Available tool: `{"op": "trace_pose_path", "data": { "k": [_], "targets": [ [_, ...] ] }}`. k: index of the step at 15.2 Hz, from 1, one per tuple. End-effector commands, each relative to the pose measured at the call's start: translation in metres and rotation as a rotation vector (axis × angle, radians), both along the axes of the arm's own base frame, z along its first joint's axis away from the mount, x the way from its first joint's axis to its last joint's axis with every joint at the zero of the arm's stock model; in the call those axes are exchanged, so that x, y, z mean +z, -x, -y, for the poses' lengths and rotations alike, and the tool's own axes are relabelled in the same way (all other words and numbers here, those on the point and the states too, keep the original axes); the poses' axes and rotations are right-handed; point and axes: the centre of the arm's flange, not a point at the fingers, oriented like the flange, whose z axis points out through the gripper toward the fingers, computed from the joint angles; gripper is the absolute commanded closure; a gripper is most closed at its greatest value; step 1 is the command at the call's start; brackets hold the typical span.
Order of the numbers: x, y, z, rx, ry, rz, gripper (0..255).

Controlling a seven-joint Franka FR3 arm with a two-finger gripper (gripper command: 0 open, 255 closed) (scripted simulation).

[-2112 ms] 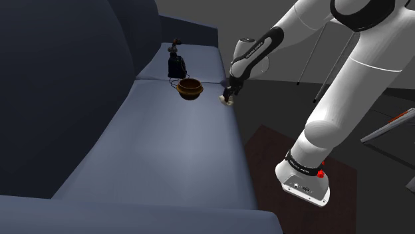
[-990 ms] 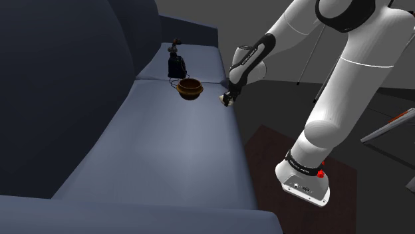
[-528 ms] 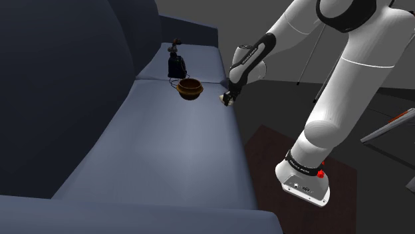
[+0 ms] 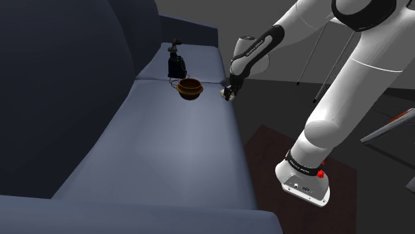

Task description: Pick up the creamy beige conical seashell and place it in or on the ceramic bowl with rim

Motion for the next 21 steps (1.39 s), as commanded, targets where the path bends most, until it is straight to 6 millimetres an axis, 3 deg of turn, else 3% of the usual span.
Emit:
{"op": "trace_pose_path", "data": {
  "k": [1, 21],
  "targets": [
    [0.012, 0.000, 0.000, 0.000, 0.000, 0.000, 255],
    [0.118, 0.000, 0.000, 0.000, 0.000, 0.000, 255]
  ]
}}
